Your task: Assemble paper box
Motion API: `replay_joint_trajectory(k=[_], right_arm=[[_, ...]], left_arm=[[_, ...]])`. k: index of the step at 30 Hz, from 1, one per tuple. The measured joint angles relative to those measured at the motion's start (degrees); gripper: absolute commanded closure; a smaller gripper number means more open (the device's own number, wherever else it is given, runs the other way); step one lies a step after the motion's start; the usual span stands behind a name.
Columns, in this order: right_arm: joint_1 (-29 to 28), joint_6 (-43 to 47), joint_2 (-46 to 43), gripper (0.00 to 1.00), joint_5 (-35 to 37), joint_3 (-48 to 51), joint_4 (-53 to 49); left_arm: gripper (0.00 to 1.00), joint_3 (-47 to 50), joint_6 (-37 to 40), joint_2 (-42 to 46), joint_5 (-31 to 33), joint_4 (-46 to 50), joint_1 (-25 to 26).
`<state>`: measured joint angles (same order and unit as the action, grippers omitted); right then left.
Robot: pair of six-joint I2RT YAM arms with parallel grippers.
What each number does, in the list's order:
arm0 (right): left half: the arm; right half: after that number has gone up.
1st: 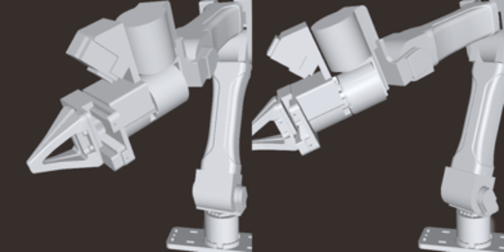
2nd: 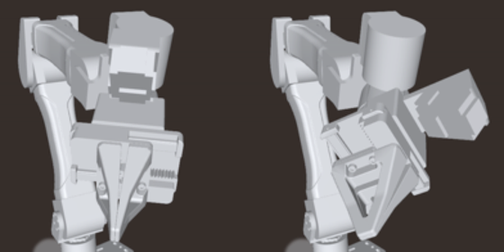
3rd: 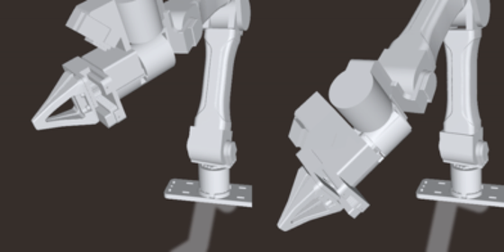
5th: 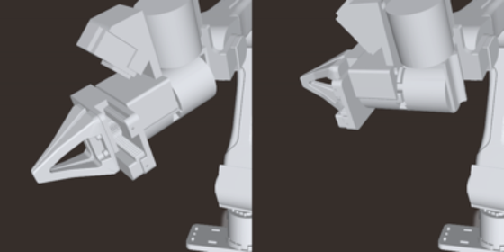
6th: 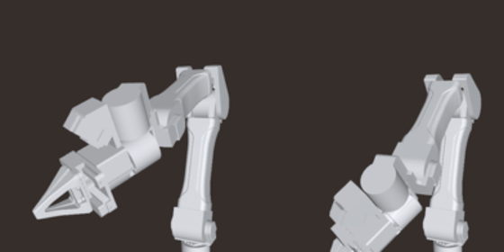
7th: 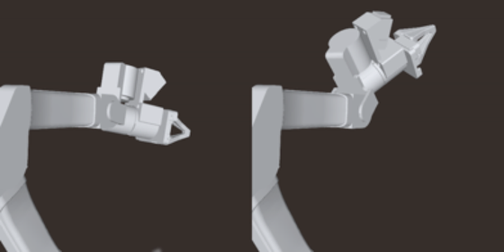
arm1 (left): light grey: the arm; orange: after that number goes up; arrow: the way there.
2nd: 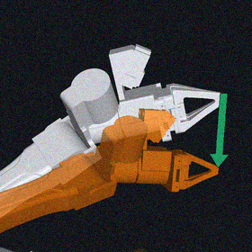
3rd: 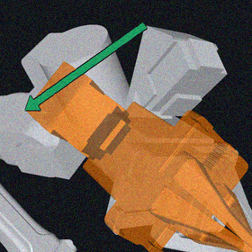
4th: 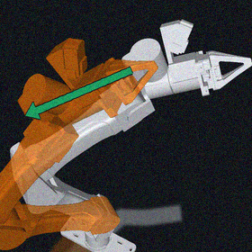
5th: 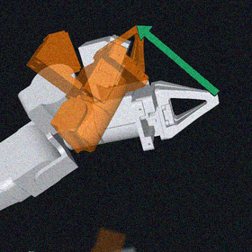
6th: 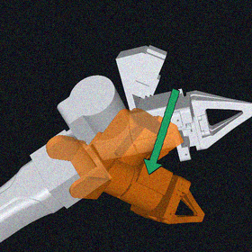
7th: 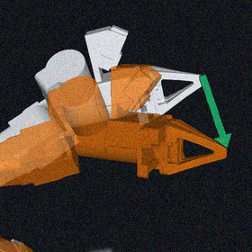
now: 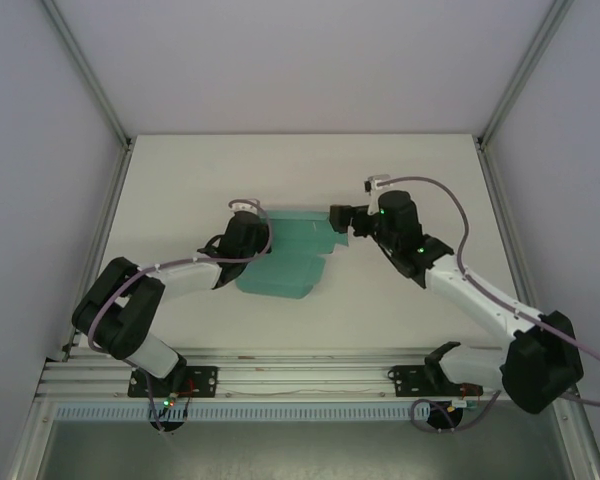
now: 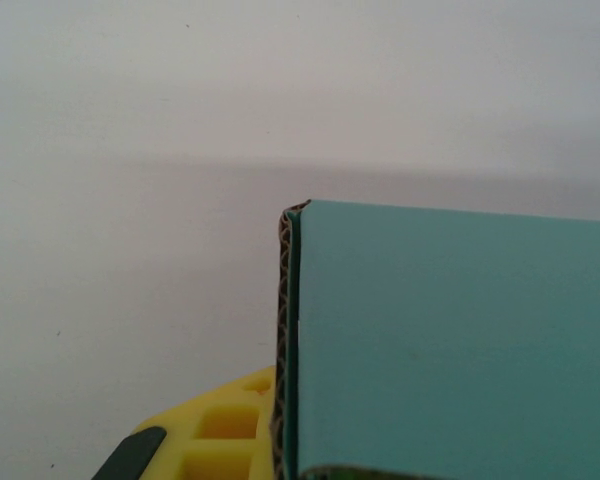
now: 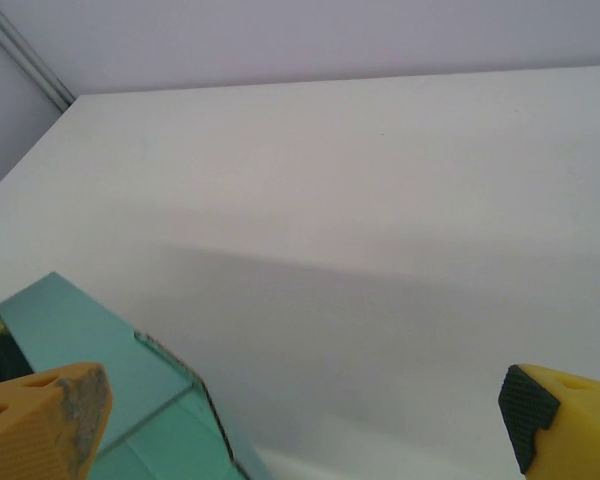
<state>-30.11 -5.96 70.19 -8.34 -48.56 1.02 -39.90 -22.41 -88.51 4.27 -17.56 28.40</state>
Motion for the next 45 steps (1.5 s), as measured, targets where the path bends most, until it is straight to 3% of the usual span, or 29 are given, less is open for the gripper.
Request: replay_joint_trajectory(k=[8, 20, 34, 40, 45], right_arm=[[-0.13, -1.18, 7.63, 0.00, -3.45, -1.16, -0.09], [-2.93, -2.29, 12.70, 0.00, -3.06, -0.35, 4.13], [-9.77, -5.95, 15.98, 0.00, 23.21, 7.48, 30.73], [-10.25, -5.25, 15.67, 0.00, 27.23, 9.31, 33.09], [-10.47, -4.59, 11.23, 0.00, 28.00, 9.60, 27.96]], left_arm=[[1.00, -0.07, -0.09, 0.00, 0.09, 0.24, 0.11], [1.00, -1.84, -0.26, -1.88, -1.57, 0.26, 1.46], [1.00, -4.70, -4.68, -2.51, -1.09, 0.46, 1.99], [1.00, -5.11, -5.46, -2.60, -0.61, 0.33, 2.82], [1.00, -6.10, -5.88, -2.58, 0.87, 1.14, 3.13]])
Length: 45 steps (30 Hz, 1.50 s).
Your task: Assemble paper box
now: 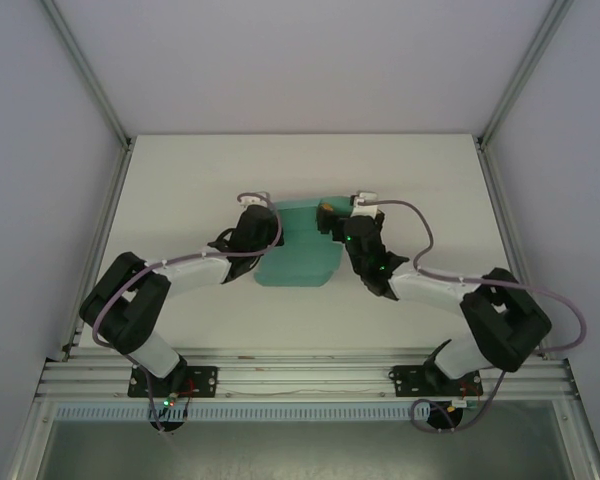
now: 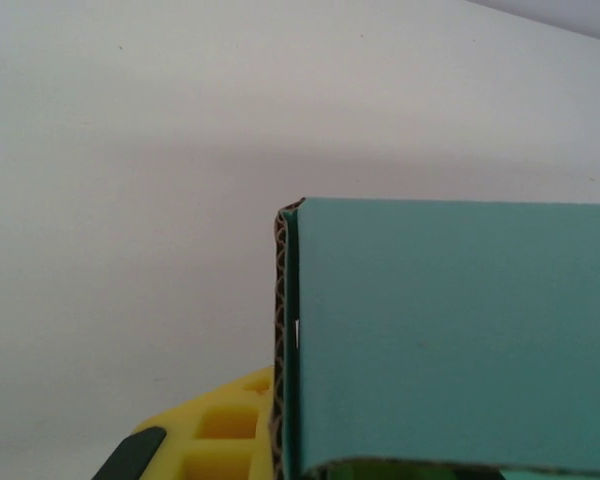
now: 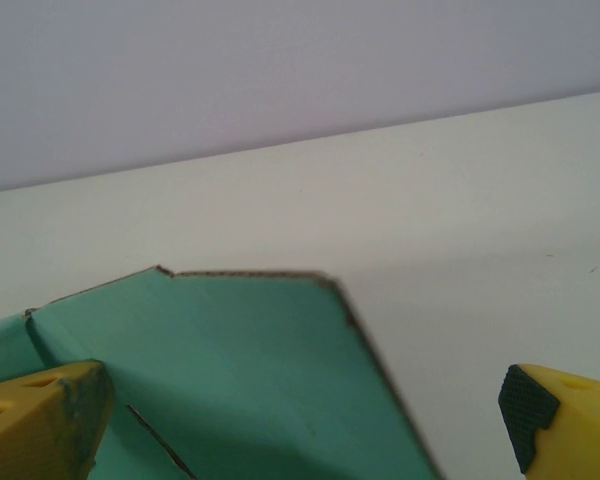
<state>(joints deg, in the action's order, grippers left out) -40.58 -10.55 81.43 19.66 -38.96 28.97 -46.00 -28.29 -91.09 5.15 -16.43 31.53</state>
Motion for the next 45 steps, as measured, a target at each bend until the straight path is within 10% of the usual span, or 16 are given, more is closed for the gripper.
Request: replay_joint_trajectory(k=[17, 45], right_arm=[[6.51, -7.39, -19.34, 0.00, -11.17, 6.29, -25.38], [7.04, -4.74, -12.26, 0.00, -14.10, 5.25, -19.89]], left_arm=[[1.00, -0.37, -0.26, 2.91, 2.03, 2.23, -1.86], [1.00, 0.81, 0.26, 3.10, -3.74, 1.68, -1.97]])
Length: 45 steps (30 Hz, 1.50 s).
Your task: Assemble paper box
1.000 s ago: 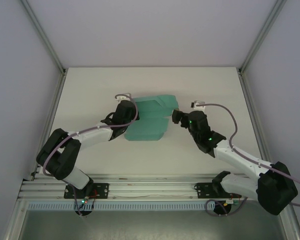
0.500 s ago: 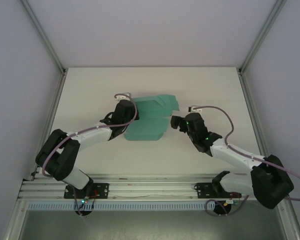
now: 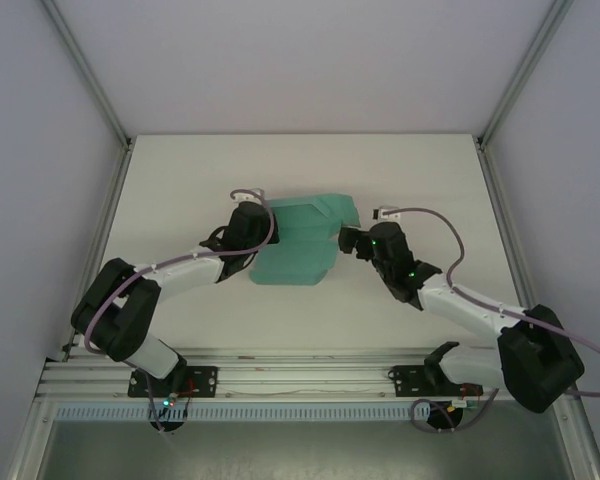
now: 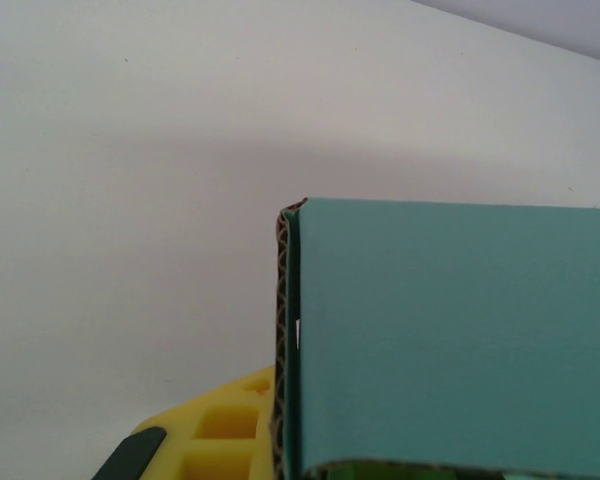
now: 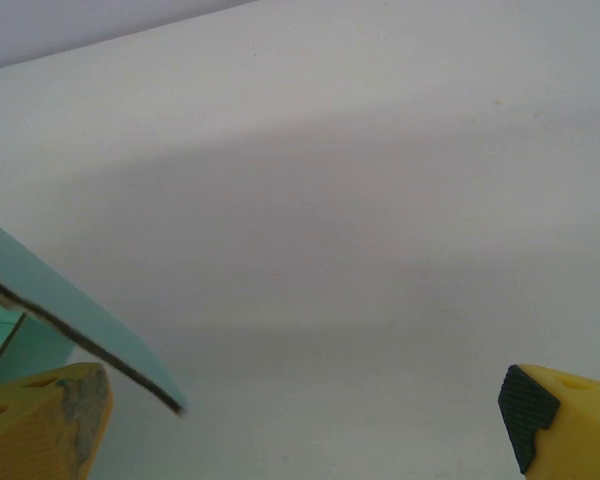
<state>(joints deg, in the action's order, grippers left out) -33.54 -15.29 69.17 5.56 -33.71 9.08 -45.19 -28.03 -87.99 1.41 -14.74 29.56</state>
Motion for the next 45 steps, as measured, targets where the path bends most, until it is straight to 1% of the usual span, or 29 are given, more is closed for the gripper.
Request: replay_joint_trajectory(k=[6, 10, 16, 19, 22, 24, 30, 34, 37, 41, 43, 45], right_arm=[[0.00, 2.54, 5.11, 0.00, -0.57, -3.74, 2.16], [0.00, 2.75, 8.96, 0.01, -2.40, -5.66, 3.63], [0.02, -2.45, 13.81, 0.12, -9.31, -6.84, 6.25], [0.39, -5.35, 15.50, 0.13, -12.44, -7.54, 6.97], [0.50, -7.19, 16.76, 0.19, -14.19, -8.04, 7.76], [0.48, -8.20, 17.53, 0.19, -14.62, -8.22, 8.02], [0.31, -8.68, 18.34, 0.14, -14.03, -8.31, 8.46], [0.17, -7.04, 15.41, 0.08, -13.25, -8.28, 5.95], [0.31, -3.65, 9.01, 0.03, -12.79, -8.28, 1.95], [1.64, 1.55, -0.90, 0.03, -12.66, -8.31, -3.50], [2.82, 3.91, -4.37, 0.04, -13.31, -8.44, -6.43], [4.07, 6.23, -6.75, 0.08, -14.47, -8.66, -9.27]], left_arm=[[1.00, 0.00, 0.00, 0.00, -1.05, 0.00, 0.00], [1.00, 0.00, -0.26, 0.00, -0.98, 0.00, 0.00], [1.00, 0.02, -1.11, 0.00, 0.26, 0.00, -0.07], [1.00, 0.04, -1.11, 0.00, 0.98, 0.00, -0.44], [1.00, 0.39, -1.31, 0.00, 1.64, 0.00, -0.48], [1.00, 0.70, -1.53, 0.00, 1.86, -0.09, -0.48], [1.00, 1.40, -2.16, 0.02, 2.12, -0.24, -0.48], [1.00, 1.46, -2.16, 0.28, 2.32, -0.26, -0.44], [1.00, 1.88, -2.10, 1.33, 2.29, -1.03, -0.44], [1.00, 2.12, -1.88, 2.16, 2.27, -1.38, -0.44], [1.00, 2.19, -1.55, 2.16, 2.27, -1.38, -0.44], [1.00, 2.19, -1.20, 2.16, 2.25, -1.36, -0.44]])
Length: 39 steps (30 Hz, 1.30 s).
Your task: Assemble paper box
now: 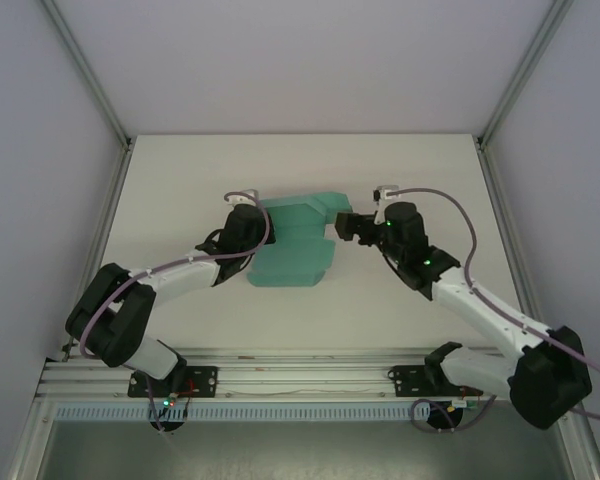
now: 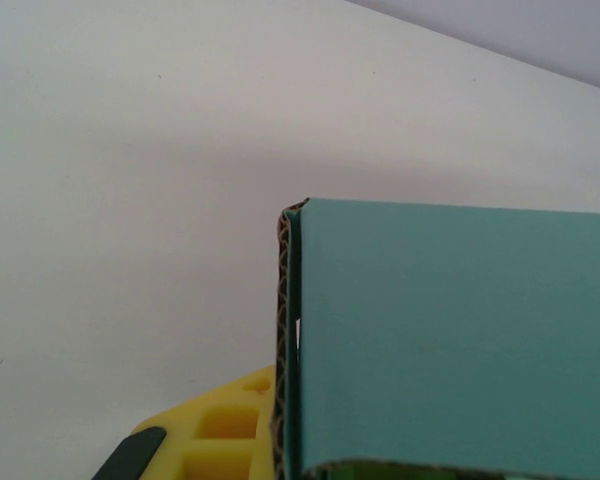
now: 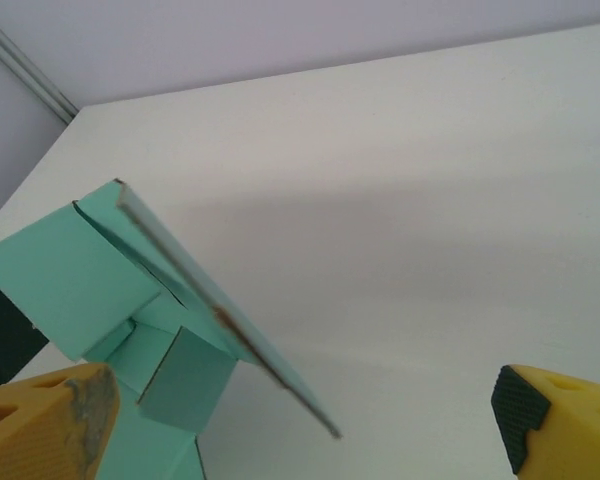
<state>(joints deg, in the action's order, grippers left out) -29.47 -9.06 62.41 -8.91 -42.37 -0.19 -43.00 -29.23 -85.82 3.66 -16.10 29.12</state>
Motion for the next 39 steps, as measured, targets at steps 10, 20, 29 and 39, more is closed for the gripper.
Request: replay_joint_trajectory(k=[10, 20, 29, 39], right_arm=[[11.85, 10.88, -2.49, 0.17, -12.59, -5.49, -11.34], [19.56, 21.62, 10.36, 0.39, -32.85, -15.69, -20.26], [19.56, 29.35, 17.68, 0.40, -44.70, -20.02, -25.66], [15.67, 32.94, 20.85, 0.45, -49.53, -20.13, -27.26]], left_arm=[[1.00, 0.02, 2.38, 0.00, -0.42, 0.00, 0.00], [1.00, 0.07, 3.82, 0.11, -2.73, 0.02, 0.00], [1.00, 0.07, 4.04, 0.74, -3.28, 0.04, 0.00], [1.00, 0.04, 4.28, 0.74, -4.22, 0.11, 0.00]])
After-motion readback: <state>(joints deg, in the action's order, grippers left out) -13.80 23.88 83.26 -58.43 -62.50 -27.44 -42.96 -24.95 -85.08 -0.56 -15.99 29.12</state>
